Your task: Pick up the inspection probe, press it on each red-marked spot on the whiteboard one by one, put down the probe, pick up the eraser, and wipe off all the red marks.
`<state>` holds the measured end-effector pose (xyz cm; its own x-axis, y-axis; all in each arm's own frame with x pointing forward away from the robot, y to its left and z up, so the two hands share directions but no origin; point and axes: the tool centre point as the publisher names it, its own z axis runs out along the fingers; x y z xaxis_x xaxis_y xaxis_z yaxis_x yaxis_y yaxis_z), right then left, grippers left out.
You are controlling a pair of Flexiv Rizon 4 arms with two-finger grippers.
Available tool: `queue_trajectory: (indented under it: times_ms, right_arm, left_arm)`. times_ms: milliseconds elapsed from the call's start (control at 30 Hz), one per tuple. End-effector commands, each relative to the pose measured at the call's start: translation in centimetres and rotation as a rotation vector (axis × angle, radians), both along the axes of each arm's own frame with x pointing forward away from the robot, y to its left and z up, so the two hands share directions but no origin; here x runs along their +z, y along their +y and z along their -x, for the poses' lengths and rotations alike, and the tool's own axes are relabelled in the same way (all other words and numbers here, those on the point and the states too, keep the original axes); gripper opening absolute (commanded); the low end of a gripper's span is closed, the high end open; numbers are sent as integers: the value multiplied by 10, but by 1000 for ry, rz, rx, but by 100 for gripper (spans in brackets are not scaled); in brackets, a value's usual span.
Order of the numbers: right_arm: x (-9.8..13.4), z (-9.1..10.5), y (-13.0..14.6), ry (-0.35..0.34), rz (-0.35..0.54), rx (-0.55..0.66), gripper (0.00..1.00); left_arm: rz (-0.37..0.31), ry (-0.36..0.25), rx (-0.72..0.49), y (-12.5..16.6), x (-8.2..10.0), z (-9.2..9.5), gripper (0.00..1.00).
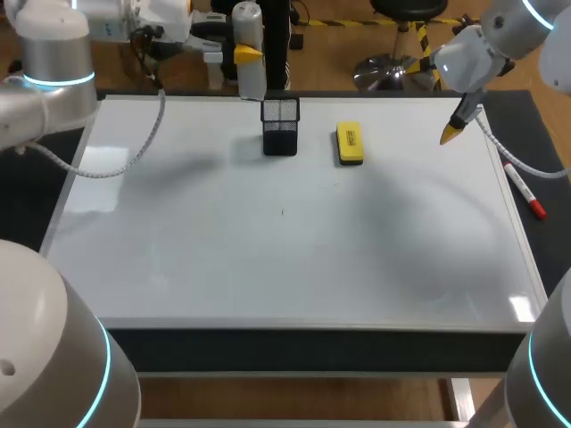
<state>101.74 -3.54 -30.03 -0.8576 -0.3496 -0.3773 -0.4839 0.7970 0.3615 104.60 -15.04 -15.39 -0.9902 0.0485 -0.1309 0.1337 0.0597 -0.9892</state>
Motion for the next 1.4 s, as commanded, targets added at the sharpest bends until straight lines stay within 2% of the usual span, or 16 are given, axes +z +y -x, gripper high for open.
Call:
queue_trajectory:
  times_ms: [33,367,1000,1400]
  right_arm:
    - [0,0,0,1,4,1,100]
    - [0,0,0,1,4,1,100]
    - [0,0,0,1,4,1,100]
    - [0,0,0,1,4,1,100]
  left_arm:
    - [10,6,-6,-9,-4,-4,0]
    - [33,43,10,-24,-7,-5,0]
    - [17,109,54,-43,-19,1,0]
    - [7,129,85,-46,-31,-10,0]
